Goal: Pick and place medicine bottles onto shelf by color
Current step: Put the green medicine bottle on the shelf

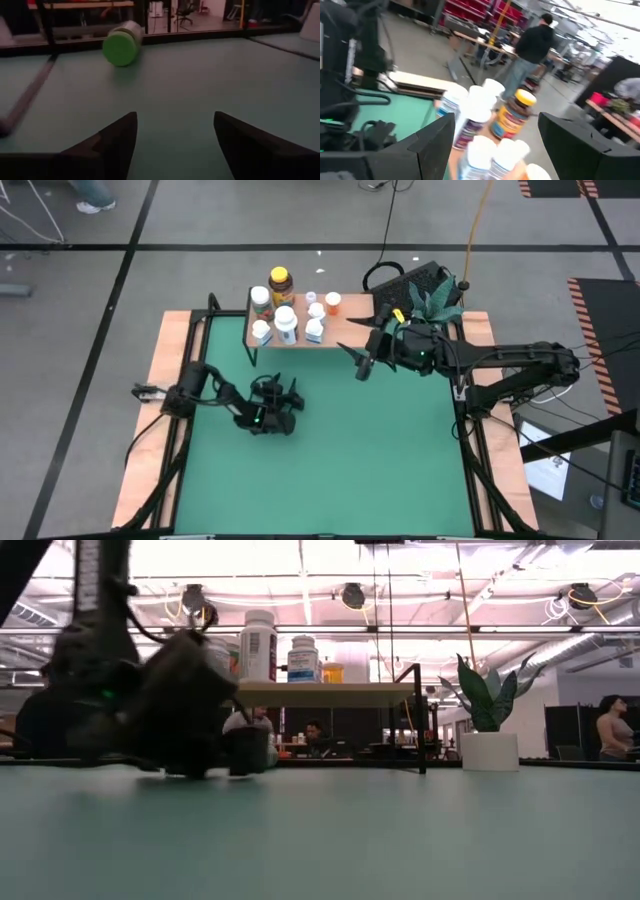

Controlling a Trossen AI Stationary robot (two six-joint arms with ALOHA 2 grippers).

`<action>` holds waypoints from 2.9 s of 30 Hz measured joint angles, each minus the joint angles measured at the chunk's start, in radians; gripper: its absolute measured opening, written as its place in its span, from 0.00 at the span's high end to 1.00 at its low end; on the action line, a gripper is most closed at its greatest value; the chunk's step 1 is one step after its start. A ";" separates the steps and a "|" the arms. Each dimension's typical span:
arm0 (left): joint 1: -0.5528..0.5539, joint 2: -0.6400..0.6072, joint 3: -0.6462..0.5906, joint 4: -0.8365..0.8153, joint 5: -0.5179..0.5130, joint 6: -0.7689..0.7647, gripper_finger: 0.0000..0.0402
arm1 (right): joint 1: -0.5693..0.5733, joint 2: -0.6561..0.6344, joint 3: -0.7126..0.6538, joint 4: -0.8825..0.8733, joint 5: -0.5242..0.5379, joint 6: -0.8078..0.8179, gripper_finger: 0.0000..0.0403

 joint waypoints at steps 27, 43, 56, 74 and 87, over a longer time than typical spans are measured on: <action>0.264 0.032 0.079 -0.004 0.136 0.088 0.36 | 0.000 -0.210 -0.251 0.280 0.190 -0.208 0.30; 0.341 0.033 0.078 0.000 0.127 0.146 0.36 | 0.000 -0.221 -0.260 0.352 0.189 -0.251 0.30; 0.365 0.038 0.078 0.201 0.274 0.322 0.36 | 0.000 -0.221 -0.260 0.344 0.197 -0.395 0.30; 0.453 0.036 0.079 0.214 0.284 0.347 0.36 | 0.000 -0.255 -0.260 0.352 0.324 -0.585 0.30; 0.457 0.036 0.079 0.221 0.279 0.303 0.44 | -0.016 -0.287 -0.260 0.291 0.324 -0.598 0.30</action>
